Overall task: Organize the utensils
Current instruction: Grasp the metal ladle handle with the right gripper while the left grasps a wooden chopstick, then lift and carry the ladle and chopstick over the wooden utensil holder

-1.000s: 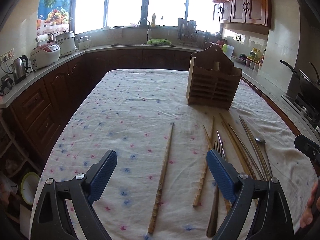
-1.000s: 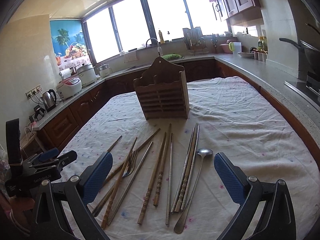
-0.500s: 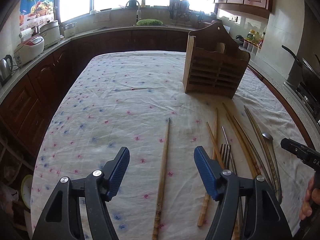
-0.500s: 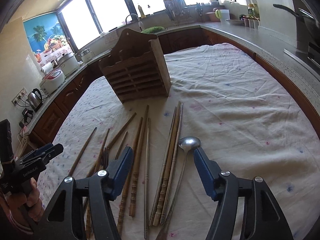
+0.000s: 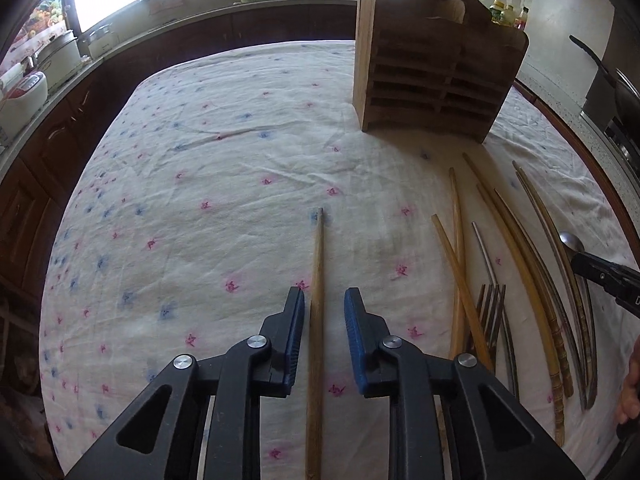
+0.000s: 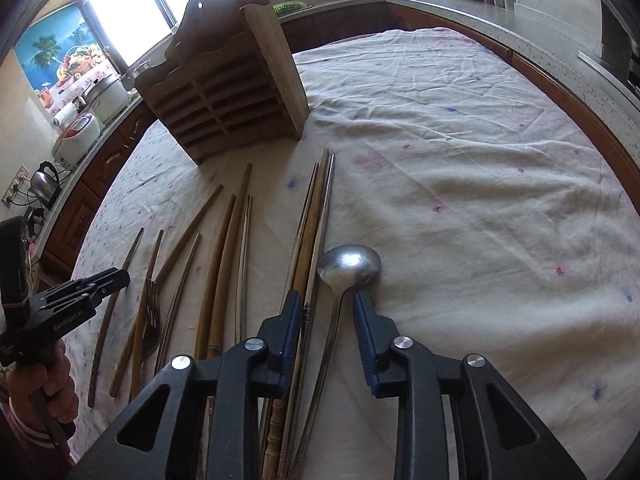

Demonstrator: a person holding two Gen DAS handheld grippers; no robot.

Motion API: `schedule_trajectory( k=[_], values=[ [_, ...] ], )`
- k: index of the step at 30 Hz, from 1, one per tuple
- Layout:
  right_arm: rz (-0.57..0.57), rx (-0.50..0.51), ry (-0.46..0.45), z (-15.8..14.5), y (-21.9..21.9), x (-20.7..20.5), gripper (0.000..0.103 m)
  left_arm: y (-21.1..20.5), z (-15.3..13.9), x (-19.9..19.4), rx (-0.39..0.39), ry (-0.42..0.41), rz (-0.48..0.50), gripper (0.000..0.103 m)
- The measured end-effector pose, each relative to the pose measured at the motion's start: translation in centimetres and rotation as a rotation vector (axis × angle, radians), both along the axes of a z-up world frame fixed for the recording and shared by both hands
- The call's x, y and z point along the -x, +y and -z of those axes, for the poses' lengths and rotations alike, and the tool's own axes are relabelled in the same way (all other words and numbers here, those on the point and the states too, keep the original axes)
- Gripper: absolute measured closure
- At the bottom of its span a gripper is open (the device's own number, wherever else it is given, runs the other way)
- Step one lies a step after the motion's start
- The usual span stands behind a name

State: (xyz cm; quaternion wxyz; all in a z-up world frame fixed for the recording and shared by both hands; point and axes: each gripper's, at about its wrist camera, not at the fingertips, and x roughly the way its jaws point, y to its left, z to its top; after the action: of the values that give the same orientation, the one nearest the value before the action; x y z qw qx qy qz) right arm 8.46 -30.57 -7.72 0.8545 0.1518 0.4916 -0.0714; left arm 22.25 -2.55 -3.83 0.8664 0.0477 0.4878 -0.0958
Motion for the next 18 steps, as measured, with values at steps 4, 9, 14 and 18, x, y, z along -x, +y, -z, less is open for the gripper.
schedule_trajectory(
  k=[4, 9, 14, 18],
  values=[
    [0.007, -0.009, 0.001, 0.3, -0.4, -0.6, 0.098, 0.1, 0.1, -0.4, 0.024, 0.002, 0.008, 0.098],
    [0.003, -0.040, -0.041, -0.6, -0.4, 0.1, 0.099, 1.9, -1.7, 0.9, 0.118, -0.022, -0.004, 0.098],
    [0.000, -0.046, -0.125, -3.8, -0.2, 1.3, 0.100, 3.9, -5.1, 3.0, 0.200, -0.093, -0.015, 0.098],
    [-0.005, -0.041, -0.203, -7.2, -0.2, 1.9, 0.101, 5.4, -7.9, 4.9, 0.242, -0.160, -0.016, 0.098]
  ],
)
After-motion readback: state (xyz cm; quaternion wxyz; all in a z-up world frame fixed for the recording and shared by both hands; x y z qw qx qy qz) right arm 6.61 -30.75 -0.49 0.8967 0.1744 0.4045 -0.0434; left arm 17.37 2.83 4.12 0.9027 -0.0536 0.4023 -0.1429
